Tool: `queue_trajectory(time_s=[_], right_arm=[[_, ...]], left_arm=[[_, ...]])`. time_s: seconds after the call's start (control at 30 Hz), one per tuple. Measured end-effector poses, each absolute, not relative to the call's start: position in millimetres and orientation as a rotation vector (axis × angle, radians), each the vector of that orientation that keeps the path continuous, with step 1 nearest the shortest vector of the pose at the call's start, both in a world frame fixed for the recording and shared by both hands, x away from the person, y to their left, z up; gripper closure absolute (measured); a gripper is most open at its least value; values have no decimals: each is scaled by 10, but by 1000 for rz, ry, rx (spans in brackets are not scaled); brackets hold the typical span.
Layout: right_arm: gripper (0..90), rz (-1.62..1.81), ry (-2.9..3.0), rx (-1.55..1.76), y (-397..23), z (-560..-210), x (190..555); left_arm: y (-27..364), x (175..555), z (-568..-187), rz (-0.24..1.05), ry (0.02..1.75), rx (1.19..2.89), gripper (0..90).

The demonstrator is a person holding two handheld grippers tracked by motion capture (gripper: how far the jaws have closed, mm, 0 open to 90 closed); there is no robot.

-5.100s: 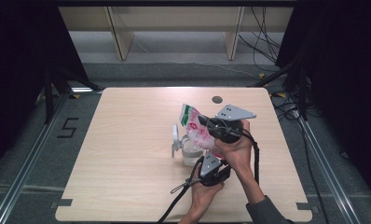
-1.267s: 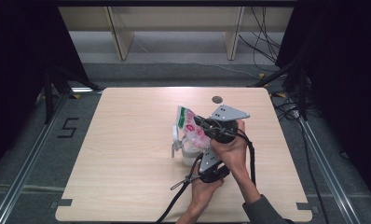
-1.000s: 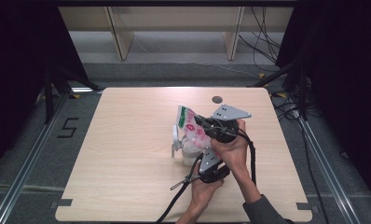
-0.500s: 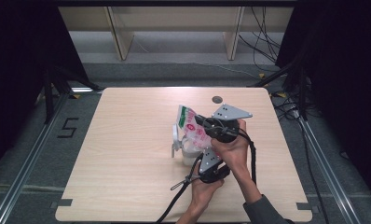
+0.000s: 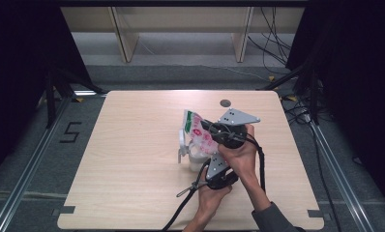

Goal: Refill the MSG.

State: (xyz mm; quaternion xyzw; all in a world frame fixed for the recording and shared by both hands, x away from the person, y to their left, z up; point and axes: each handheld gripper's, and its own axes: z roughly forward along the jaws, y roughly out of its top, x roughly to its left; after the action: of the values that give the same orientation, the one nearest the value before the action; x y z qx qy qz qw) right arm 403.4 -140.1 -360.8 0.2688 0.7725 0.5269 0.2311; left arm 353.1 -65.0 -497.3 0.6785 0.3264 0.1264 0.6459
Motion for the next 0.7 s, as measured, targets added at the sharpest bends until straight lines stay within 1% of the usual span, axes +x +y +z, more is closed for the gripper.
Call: queue_trajectory(time_s=[0.7], right_arm=[[900, 1435, 2125, 747, -1393, -3592, 4007]], left_arm=[[-622, 3560, -4972, 273, 730, 1549, 795]])
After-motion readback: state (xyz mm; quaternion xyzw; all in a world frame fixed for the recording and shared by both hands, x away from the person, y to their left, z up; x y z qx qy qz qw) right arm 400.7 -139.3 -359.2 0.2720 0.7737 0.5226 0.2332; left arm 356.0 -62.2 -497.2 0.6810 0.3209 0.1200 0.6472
